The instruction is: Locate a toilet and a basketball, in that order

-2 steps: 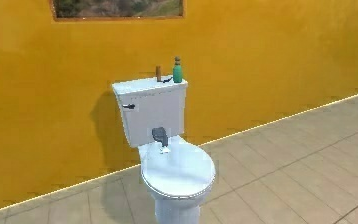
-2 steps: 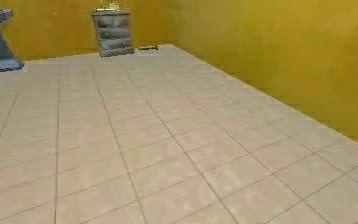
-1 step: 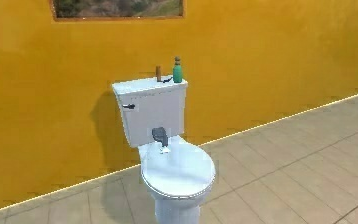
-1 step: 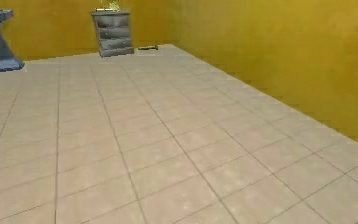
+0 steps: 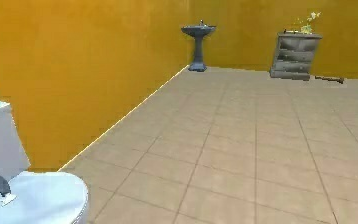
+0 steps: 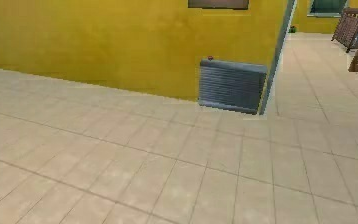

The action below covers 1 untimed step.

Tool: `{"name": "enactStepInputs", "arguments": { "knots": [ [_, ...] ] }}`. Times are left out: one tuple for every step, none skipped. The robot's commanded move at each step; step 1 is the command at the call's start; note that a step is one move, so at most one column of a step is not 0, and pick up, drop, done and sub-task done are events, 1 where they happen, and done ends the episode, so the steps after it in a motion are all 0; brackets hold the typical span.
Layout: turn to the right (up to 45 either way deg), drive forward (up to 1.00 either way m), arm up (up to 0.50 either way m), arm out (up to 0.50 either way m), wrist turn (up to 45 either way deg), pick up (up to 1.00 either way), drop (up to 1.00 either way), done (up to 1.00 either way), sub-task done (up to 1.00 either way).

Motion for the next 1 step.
{"name": "enactStepInputs", "arguments": {
  "knots": [
    [45.0,0.0,0.0,0.0,0.0,0.0,0.0,0.0,0.0]
  ]
}}
